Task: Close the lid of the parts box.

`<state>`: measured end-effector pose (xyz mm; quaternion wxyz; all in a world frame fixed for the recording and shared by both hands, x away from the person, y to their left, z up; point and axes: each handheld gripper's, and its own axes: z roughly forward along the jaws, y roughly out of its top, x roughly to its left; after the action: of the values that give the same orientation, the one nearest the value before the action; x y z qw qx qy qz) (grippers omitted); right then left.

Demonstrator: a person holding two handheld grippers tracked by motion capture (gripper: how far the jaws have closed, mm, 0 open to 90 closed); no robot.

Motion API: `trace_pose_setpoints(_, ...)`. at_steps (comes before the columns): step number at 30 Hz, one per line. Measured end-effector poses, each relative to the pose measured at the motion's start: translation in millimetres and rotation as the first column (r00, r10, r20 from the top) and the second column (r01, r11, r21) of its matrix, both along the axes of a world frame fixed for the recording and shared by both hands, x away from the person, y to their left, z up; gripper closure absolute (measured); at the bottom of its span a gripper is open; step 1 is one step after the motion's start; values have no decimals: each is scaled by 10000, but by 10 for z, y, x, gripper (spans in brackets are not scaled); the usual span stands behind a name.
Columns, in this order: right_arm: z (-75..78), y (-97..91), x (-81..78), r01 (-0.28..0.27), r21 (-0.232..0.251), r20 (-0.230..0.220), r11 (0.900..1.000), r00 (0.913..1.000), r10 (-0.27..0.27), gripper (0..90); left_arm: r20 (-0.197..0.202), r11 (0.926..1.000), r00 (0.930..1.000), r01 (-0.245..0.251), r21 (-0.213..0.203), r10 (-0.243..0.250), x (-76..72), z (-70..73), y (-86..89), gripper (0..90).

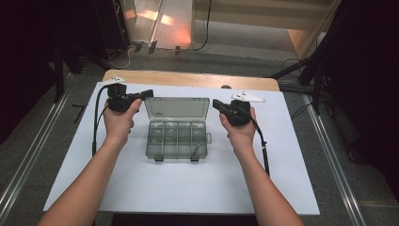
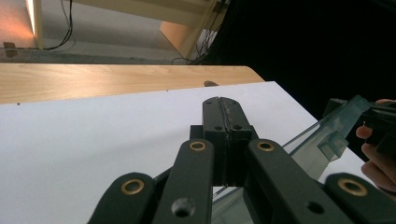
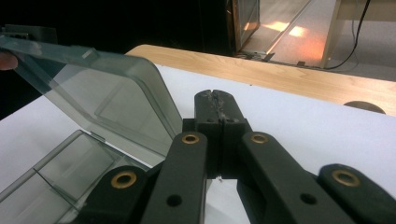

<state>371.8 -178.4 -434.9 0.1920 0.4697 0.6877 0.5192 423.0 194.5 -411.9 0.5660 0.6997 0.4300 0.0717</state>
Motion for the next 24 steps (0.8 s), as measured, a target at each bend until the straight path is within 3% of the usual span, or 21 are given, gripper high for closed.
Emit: trace_pose_setpoints(24,129,98,-175,-336,-114,537,9994,9980,341,900,602,9996,9980,184,217,-197,-277,22,-3,900)
